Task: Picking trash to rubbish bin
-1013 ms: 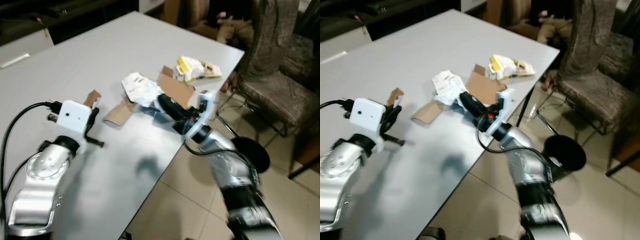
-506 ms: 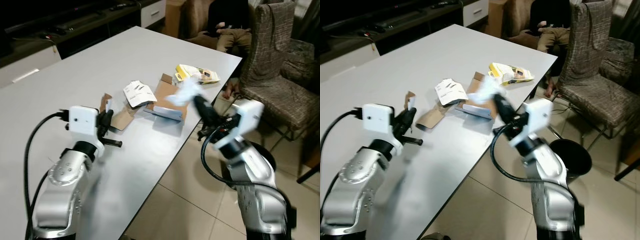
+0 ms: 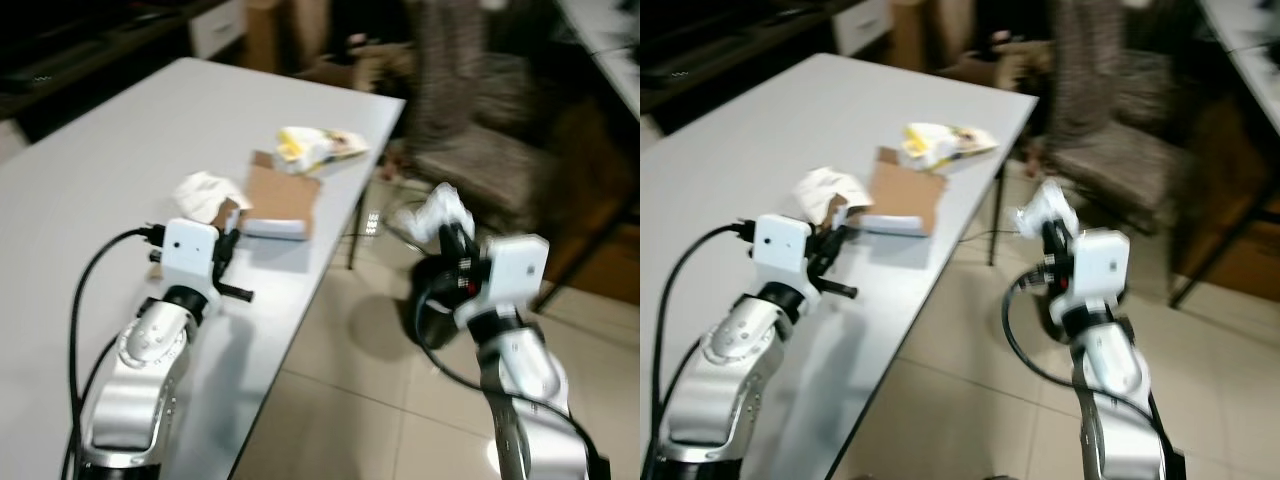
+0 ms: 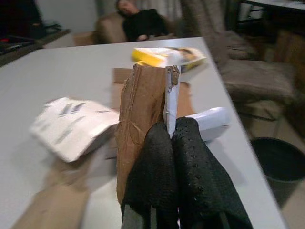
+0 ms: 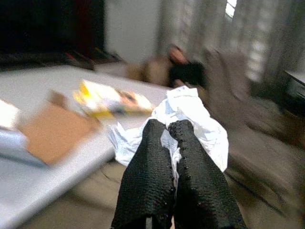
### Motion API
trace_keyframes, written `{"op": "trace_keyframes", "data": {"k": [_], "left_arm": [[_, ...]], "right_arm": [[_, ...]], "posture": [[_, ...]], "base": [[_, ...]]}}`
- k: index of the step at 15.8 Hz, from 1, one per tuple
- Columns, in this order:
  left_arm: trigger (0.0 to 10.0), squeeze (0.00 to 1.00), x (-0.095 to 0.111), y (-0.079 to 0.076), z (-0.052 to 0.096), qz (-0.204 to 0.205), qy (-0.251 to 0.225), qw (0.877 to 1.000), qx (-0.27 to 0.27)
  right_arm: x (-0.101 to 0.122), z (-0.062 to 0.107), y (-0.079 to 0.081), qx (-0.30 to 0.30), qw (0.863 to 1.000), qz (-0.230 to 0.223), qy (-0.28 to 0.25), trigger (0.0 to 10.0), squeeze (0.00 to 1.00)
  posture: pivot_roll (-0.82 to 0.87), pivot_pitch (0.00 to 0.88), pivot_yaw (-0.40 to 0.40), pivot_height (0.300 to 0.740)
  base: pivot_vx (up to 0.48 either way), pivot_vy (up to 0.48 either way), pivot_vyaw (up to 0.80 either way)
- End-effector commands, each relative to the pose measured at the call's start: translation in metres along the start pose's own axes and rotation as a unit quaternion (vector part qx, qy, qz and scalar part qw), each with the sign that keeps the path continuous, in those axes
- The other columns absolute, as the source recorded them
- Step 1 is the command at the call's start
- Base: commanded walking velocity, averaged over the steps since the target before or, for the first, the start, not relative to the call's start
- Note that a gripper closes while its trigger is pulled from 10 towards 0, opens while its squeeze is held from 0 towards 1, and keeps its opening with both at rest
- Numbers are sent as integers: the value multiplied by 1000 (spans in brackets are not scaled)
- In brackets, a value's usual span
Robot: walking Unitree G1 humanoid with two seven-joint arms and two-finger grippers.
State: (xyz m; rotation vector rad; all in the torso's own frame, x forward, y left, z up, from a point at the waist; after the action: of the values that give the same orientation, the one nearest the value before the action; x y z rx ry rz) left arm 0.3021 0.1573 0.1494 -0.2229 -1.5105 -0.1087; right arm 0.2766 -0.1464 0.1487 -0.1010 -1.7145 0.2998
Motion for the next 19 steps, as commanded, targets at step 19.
{"op": "trace_keyframes", "data": {"k": [19], "left_arm": [[10000, 0, -34, -2, 3, -48, 46, 997, -29]], "right_arm": [[-56, 20, 36, 91, 984, -16, 154, 10000, 0]], "posture": [[-30, 0, 14, 740]], "base": [[0, -197, -372]]}}
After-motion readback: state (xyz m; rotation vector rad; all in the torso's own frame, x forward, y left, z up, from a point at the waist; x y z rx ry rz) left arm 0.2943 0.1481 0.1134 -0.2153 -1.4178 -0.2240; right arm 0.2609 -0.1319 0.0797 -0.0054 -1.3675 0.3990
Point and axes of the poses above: a point about 5 cm out from each wrist's last joint towards the gripper, its own z axis pointing back from the gripper into the wrist, its own x axis along the axis of the wrist's last joint, y = z × x, the point moved 3 cm from there along -z, pointing out of the wrist towards the gripper, and after that the axes turned 12 degrees about z, right-handed, at the moved point
